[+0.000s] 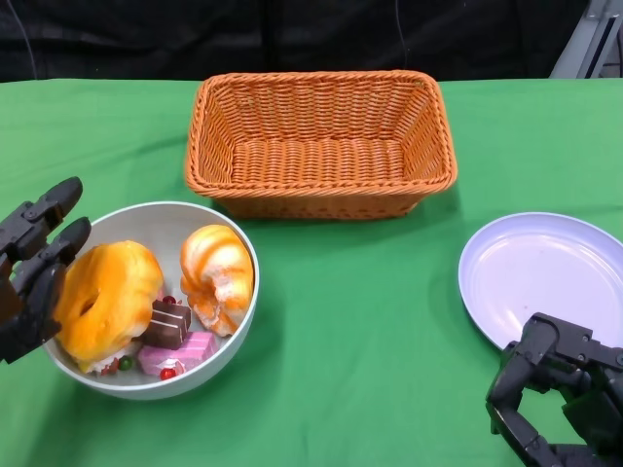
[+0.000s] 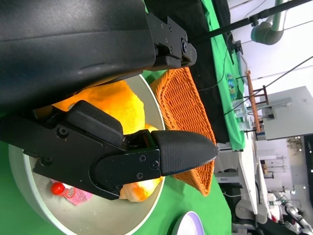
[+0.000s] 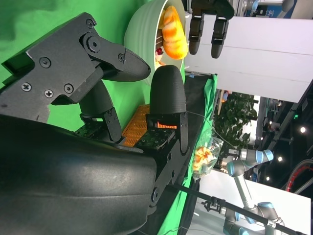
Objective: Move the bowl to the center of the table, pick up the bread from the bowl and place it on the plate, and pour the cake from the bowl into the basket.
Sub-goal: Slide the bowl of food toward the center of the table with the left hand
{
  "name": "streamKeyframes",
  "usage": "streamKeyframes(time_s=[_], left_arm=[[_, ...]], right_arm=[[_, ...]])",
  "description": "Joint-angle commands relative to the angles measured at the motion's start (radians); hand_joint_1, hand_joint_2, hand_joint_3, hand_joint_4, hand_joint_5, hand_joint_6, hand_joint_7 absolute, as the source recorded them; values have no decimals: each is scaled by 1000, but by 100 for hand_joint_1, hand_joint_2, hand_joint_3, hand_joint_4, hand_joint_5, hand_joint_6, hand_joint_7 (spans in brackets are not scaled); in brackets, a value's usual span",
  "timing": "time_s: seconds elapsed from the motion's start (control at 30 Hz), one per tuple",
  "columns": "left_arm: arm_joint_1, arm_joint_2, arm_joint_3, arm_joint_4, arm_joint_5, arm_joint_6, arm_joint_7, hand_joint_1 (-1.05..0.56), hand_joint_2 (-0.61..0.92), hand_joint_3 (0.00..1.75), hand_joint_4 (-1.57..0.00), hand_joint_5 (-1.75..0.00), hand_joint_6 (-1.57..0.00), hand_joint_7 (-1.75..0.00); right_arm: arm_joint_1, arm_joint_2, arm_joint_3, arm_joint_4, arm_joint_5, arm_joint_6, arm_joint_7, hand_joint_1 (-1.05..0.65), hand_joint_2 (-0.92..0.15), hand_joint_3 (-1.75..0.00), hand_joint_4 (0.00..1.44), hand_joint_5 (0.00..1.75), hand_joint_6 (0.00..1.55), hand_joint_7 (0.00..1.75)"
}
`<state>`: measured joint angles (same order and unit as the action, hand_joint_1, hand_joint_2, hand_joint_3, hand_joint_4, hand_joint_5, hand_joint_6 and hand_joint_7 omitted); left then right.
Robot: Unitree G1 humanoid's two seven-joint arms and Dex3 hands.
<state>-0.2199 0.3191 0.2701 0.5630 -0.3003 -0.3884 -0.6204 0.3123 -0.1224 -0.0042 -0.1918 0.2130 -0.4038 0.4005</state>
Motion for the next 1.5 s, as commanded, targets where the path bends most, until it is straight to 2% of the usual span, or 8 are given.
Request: streamKeyframes(time_s=[0.03, 0.33, 0.57, 0.77, 1.0, 1.23, 1.5], left_arm=[[-10, 31, -13, 17, 22, 6, -8, -99, 92, 78, -13, 0, -6, 0], [0, 31, -19, -9, 8, 83, -10, -98, 92, 76, -11, 0, -6, 0], [10, 27, -16, -34, -1, 115, -16, -97, 92, 75, -12, -1, -7, -1], [5, 12, 14, -37, -16, 58, -3, -97, 92, 75, -15, -2, -8, -1], [12, -15, 53, -100, -101, -12, -36, -99, 92, 72, -26, -6, -19, -5], [6, 1, 71, -107, -107, -23, -31, -98, 92, 71, -28, -6, -21, -4], [-48, 70, 50, 33, -3, -28, 6, -98, 92, 73, -23, -1, -15, 0]], right_arm=[[4, -11, -3, -4, 15, -10, 6, -21, -46, -103, 73, 175, 65, 140], [4, -11, -9, 1, 8, -21, 8, -20, -47, -102, 73, 174, 65, 139], [9, -12, -7, -8, 13, -11, 8, -18, -45, -107, 73, 175, 65, 140], [8, -11, -9, -2, 7, -18, 6, -20, -43, -108, 73, 175, 64, 140], [7, -10, -8, -2, 14, -11, 7, -19, -44, -109, 73, 174, 64, 140], [3, -8, -6, 3, 16, -11, 9, -19, -43, -110, 73, 175, 64, 140], [3, -9, -6, 4, 12, -18, 9, -21, -45, -107, 73, 174, 64, 140]])
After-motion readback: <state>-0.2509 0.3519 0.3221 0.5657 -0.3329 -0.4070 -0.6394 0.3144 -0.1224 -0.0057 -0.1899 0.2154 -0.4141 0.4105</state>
